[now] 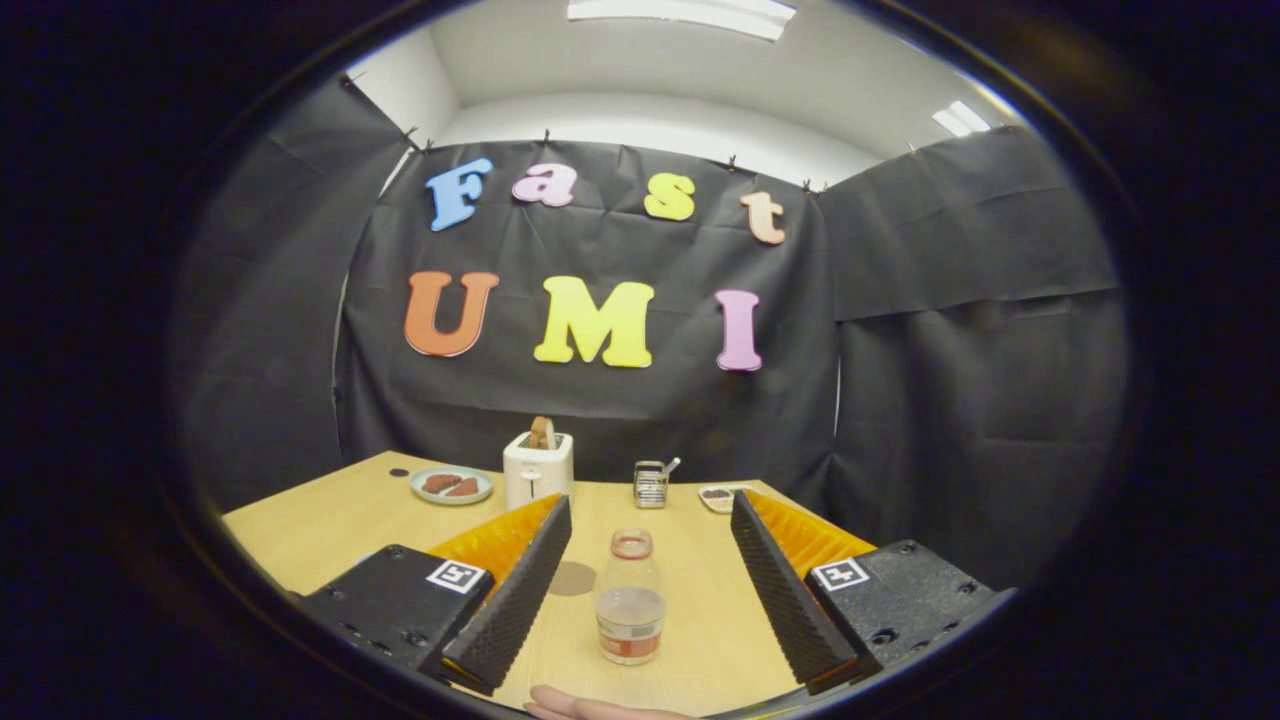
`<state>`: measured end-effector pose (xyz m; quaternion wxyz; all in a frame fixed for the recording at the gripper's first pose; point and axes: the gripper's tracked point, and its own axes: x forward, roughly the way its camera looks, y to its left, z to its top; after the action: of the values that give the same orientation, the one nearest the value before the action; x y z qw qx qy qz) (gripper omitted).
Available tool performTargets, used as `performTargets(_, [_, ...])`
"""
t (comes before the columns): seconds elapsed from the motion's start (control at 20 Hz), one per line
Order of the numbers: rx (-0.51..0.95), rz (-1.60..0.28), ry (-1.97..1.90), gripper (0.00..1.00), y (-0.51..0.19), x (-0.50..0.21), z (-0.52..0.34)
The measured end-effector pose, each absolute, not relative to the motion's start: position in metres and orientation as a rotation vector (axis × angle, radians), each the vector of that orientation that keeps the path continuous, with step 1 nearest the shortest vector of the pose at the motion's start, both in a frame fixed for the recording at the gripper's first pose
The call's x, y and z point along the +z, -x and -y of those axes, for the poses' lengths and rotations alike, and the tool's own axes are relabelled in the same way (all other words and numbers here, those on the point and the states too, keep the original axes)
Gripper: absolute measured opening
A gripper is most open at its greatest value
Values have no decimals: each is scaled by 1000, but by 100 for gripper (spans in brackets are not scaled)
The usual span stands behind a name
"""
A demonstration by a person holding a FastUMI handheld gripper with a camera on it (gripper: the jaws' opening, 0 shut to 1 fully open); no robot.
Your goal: Take the bottle from table, then pour the juice into the cup, finally place the bottle on the coaster
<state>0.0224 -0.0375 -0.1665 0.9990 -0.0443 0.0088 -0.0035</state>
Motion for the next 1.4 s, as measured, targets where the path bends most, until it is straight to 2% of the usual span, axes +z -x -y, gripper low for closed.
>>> performTargets(0.35, [-10,-6,98,100,-35,-216,54])
performTargets(0.9, [48,-89,82,100,-57,-284,37])
performTargets(1.4, [41,-112,76,100,-92,-309,38])
